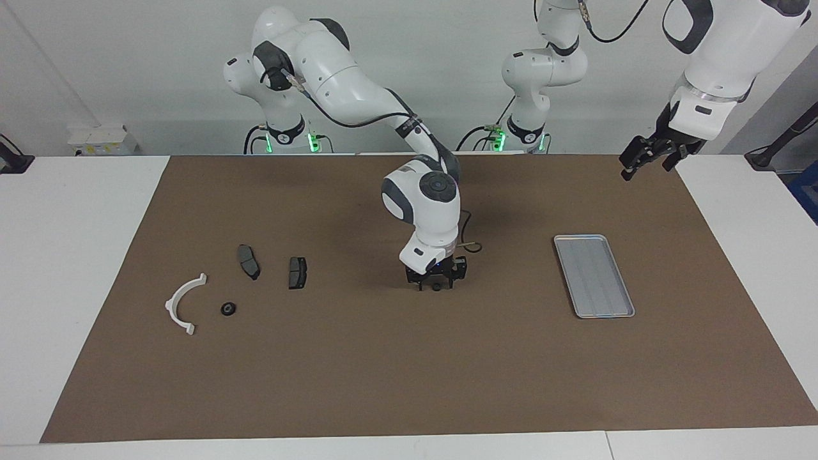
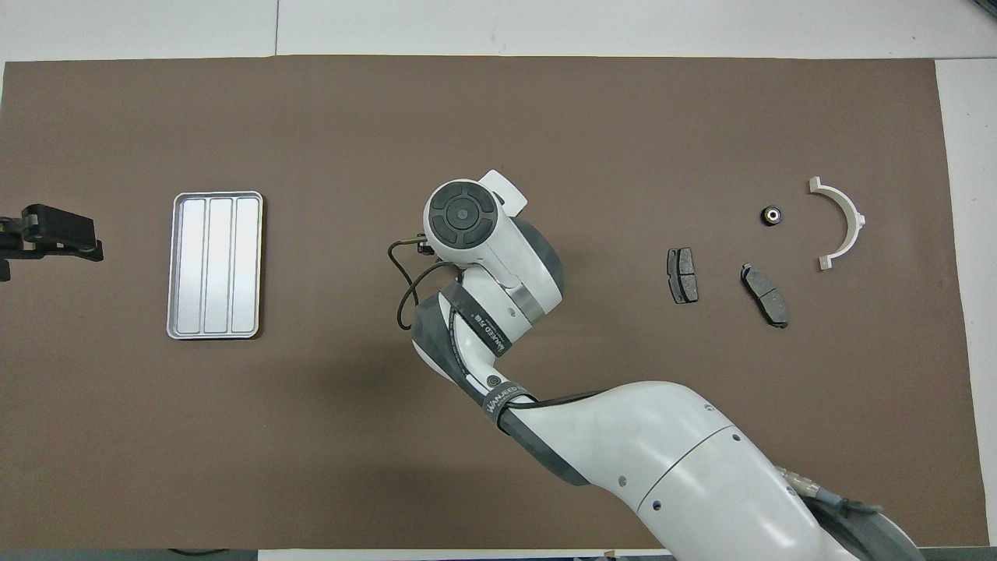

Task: Place bearing gear from tray to pile
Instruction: 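Carry the second bearing toward the brake pads with the right gripper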

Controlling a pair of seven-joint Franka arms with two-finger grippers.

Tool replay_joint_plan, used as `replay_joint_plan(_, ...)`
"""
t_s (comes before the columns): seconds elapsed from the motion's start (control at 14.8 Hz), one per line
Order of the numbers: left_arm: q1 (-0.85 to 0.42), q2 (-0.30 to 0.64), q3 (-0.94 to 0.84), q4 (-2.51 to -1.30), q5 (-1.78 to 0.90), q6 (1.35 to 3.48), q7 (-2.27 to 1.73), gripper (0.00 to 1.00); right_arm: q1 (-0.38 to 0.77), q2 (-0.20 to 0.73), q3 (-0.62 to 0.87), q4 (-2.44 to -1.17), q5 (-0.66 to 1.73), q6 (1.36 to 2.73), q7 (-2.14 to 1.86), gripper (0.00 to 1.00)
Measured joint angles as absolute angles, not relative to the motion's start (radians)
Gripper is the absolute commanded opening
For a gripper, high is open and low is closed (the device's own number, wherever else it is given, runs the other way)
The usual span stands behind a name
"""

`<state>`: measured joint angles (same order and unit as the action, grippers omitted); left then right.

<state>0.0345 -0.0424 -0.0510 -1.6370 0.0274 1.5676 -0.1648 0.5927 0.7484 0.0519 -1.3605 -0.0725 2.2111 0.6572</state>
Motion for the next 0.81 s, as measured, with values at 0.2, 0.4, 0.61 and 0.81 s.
replay_joint_plan(0.2,0.035,-0.042,-0.051,-1.638,0.027,1.567,-0.165,1.0,0.593,0.747,0.051,-1.356,-0.091,2.208,0.657,0.0)
replay_joint_plan(0.4,0.035,-0.042,-0.051,-1.638,0.027,1.566,-0.165,1.0,0.595,0.746,0.049,-1.342,-0.093,2.16,0.657,0.0)
replay_joint_plan(0.61,0.035,-0.042,-0.051,-1.638,0.027,1.566,-0.165,1.0,0.543,0.726,0.041,-1.259,-0.095,2.027,0.591,0.0)
replay_joint_plan(0.81,0.035,-0.042,-0.051,-1.638,0.027,1.566,-0.165,1.0,0.424,0.653,0.042,-1.196,-0.095,1.922,0.441,0.0)
